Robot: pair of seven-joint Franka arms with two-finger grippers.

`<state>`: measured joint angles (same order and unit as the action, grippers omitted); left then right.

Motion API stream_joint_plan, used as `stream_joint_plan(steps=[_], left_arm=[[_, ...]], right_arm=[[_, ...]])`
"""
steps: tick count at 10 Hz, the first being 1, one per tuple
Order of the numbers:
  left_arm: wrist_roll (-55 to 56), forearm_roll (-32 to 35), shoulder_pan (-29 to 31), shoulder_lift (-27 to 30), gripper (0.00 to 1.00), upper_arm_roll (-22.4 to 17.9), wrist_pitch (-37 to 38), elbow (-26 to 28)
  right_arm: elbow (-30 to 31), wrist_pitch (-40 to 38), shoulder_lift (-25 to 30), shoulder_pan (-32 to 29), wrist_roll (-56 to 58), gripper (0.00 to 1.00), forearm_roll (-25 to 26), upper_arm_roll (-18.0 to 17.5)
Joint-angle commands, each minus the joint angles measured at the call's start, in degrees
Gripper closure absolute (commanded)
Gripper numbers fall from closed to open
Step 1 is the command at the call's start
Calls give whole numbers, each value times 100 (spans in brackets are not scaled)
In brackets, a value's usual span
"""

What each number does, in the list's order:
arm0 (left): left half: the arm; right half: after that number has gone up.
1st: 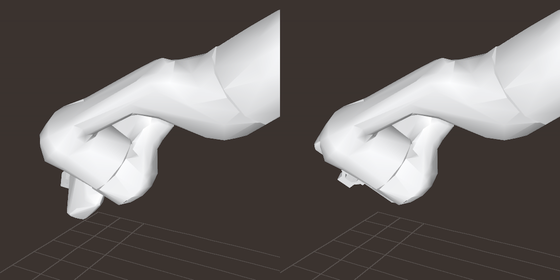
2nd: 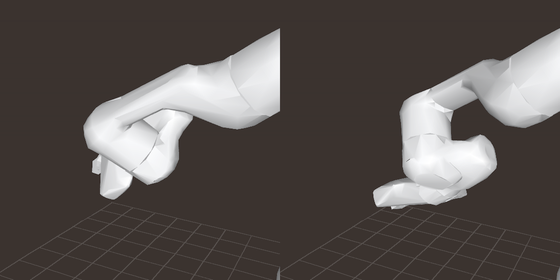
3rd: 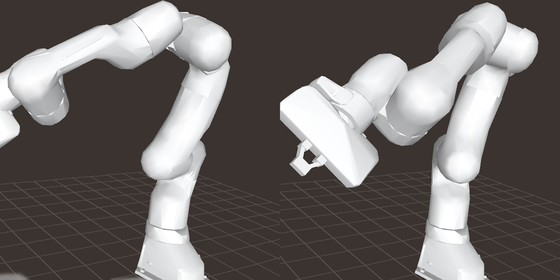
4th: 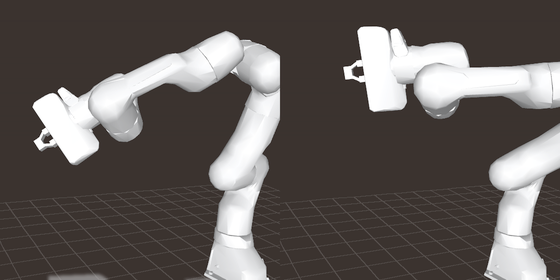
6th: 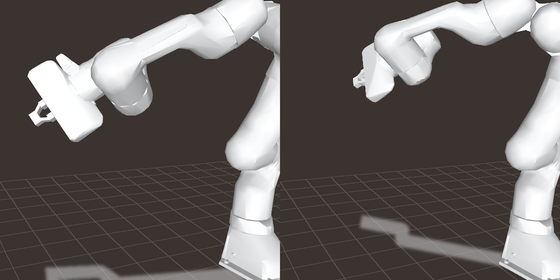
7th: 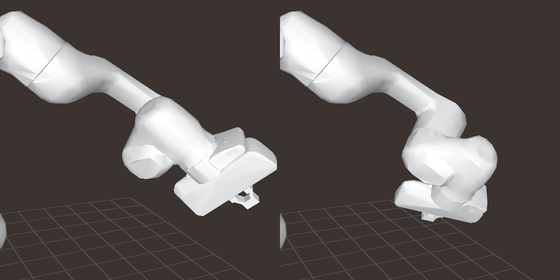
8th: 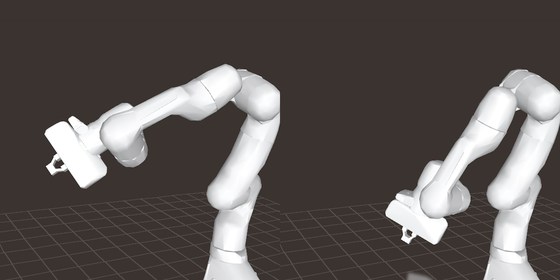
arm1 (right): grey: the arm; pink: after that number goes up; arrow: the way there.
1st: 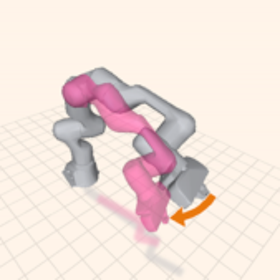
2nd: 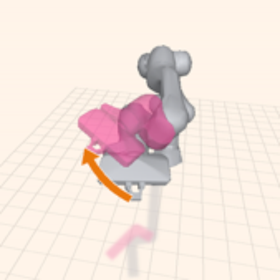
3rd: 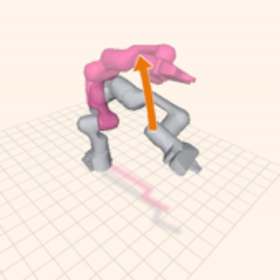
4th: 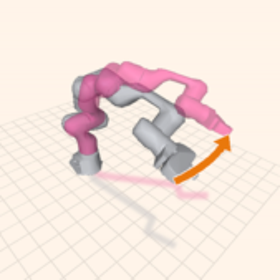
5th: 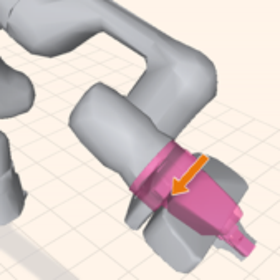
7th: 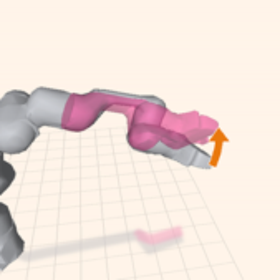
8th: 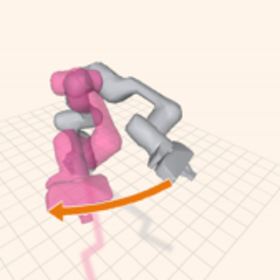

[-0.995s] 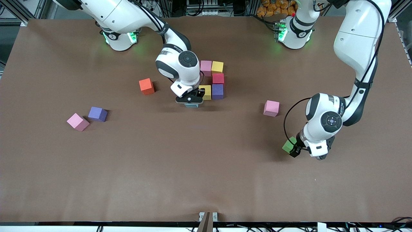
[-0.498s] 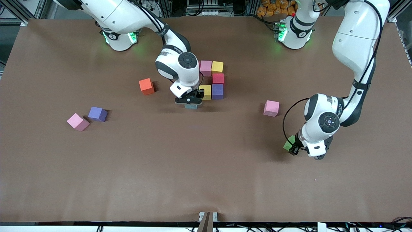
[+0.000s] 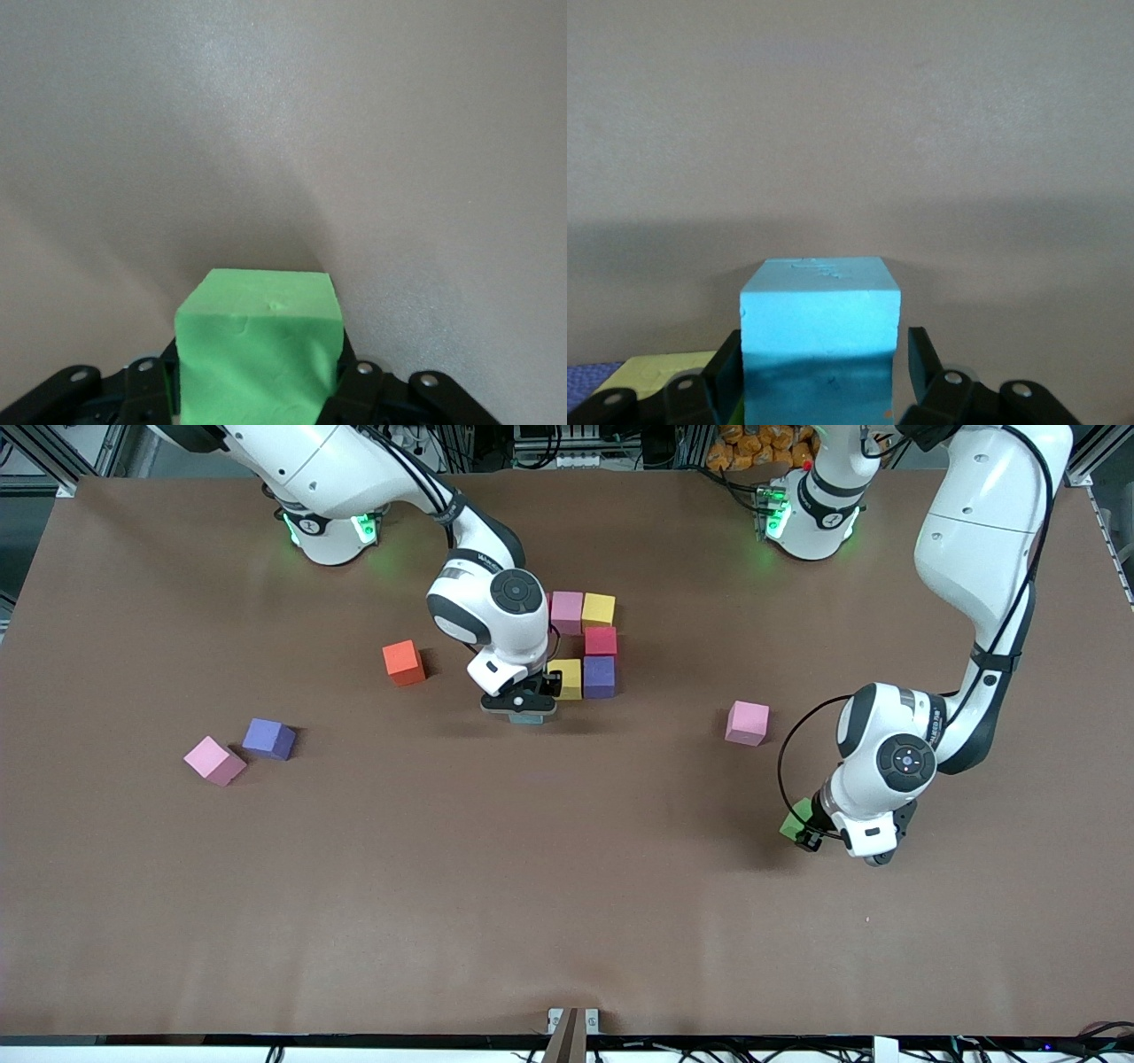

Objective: Form number 2 with 11 blocks
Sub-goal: 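Lower the cyan cube below the first cyan while the left gripper grasps green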

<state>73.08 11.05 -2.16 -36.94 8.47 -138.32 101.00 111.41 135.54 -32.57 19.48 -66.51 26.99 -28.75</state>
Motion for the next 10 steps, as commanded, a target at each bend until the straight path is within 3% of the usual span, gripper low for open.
stream_joint_plan(steps=[1,2,5,8,10], left_arm=[[83,3,-38,143,100,23,305,-36],[232,3,-47,170,100,40,332,-53],[470,3,-126,240,100,111,411,-62],[576,12,-336,302,100,190,411,-71],[550,90,-678,363,100,190,559,-228]], right_arm=[[3,-27,171,74,24,18,-19,71],[3,-27,259,65,24,16,-141,71],[-198,-516,812,-119,951,13,-1404,54],[-252,-1177,1312,-549,2312,10,-1521,63],[-191,-1669,1620,-1241,3655,10,-1793,63]])
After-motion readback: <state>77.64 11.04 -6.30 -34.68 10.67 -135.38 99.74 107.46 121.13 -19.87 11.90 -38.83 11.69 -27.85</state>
